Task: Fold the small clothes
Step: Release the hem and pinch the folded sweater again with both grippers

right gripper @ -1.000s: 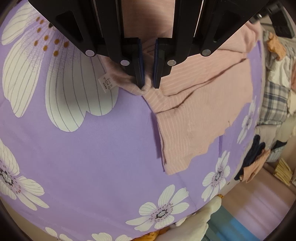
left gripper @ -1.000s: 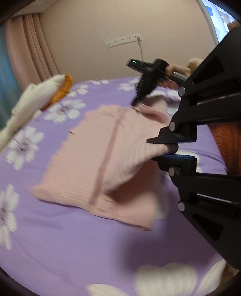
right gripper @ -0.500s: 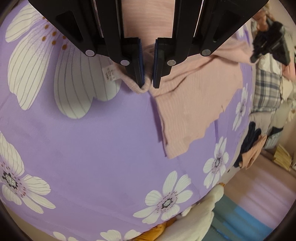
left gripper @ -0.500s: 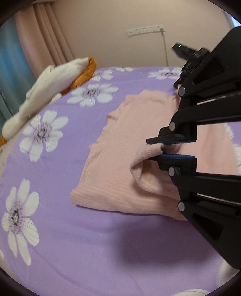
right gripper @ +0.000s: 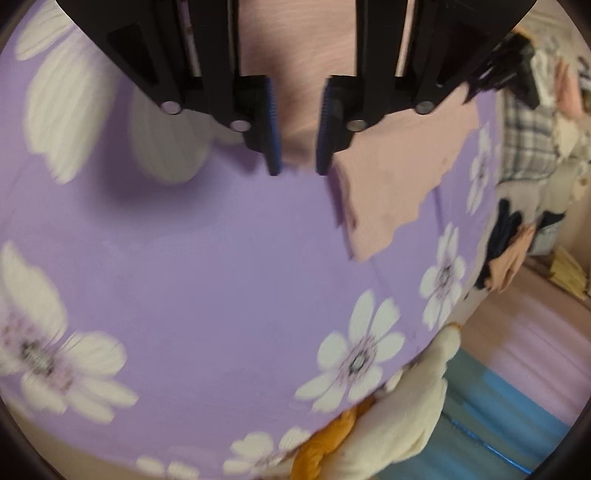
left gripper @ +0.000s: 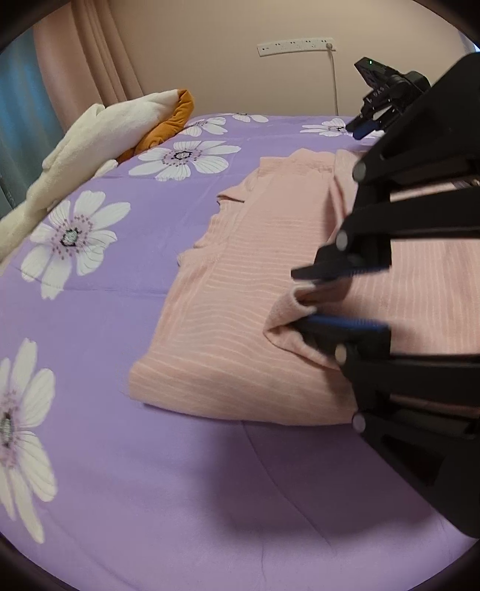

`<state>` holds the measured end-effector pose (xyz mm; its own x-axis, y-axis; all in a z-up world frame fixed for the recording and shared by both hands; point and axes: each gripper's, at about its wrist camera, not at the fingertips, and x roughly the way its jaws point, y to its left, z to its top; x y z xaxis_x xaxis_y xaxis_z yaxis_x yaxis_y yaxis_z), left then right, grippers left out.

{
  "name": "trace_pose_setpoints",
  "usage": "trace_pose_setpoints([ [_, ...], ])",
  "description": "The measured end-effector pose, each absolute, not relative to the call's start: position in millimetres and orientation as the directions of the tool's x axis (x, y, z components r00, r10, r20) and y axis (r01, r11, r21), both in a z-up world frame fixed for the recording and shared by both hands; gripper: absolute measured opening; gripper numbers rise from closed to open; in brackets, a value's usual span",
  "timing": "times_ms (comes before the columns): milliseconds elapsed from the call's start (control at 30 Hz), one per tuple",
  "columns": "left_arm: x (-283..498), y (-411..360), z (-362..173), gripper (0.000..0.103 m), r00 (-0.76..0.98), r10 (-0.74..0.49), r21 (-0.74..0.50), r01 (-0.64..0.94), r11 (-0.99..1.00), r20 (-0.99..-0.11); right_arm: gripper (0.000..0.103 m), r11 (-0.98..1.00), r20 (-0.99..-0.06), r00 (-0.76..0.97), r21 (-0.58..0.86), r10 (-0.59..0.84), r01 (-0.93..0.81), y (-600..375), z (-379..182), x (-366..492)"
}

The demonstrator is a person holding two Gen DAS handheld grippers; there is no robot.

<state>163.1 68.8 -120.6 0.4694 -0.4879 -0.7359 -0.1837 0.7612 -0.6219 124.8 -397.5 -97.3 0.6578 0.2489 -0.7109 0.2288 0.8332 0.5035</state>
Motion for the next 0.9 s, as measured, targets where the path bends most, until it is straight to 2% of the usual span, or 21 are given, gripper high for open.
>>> trace_pose_setpoints([
  [100, 154, 73, -102, 0.035, 0.519, -0.438, -0.588, -0.162, 0.792, -0.733, 0.033, 0.835, -0.698, 0.661, 0.514, 0.276, 0.194, -404, -93, 119],
  [167, 147, 78, -92, 0.040, 0.547, -0.404, -0.561, -0.152, 0.814, -0.733, 0.039, 0.850, -0.708, 0.647, 0.497, 0.282, 0.174, -405, -92, 117],
  [200, 145, 81, -89, 0.046, 0.554, -0.395, -0.554, -0.149, 0.819, -0.733, 0.045, 0.860, -0.714, 0.642, 0.484, 0.279, 0.164, -405, -93, 117],
  [233, 142, 84, -86, 0.052, 0.555, -0.389, -0.546, -0.145, 0.825, -0.736, 0.046, 0.869, -0.719, 0.637, 0.471, 0.278, 0.153, -403, -94, 117],
  [267, 140, 85, -85, 0.055, 0.552, -0.386, -0.539, -0.141, 0.831, -0.739, 0.046, 0.877, -0.727, 0.628, 0.460, 0.278, 0.143, -401, -96, 118],
  [467, 136, 79, -92, 0.057, 0.533, -0.374, -0.497, -0.103, 0.862, -0.759, 0.046, 0.871, -0.758, 0.551, 0.479, 0.348, 0.109, -383, -125, 132],
  [600, 147, 72, -104, 0.055, 0.503, -0.371, -0.484, -0.111, 0.868, -0.781, 0.045, 0.885, -0.769, 0.548, 0.454, 0.329, 0.106, -374, -131, 133],
  [667, 152, 67, -107, 0.055, 0.508, -0.358, -0.468, -0.104, 0.878, -0.783, 0.034, 0.898, -0.772, 0.551, 0.431, 0.316, 0.090, -369, -129, 132],
  [733, 156, 62, -108, 0.054, 0.513, -0.329, -0.437, -0.103, 0.893, -0.793, 0.015, 0.907, -0.780, 0.544, 0.415, 0.309, 0.080, -366, -129, 132],
  [900, 154, 60, -100, 0.049, 0.548, -0.281, -0.398, -0.106, 0.911, -0.788, 0.009, 0.919, -0.772, 0.573, 0.385, 0.273, 0.081, -365, -125, 124],
])
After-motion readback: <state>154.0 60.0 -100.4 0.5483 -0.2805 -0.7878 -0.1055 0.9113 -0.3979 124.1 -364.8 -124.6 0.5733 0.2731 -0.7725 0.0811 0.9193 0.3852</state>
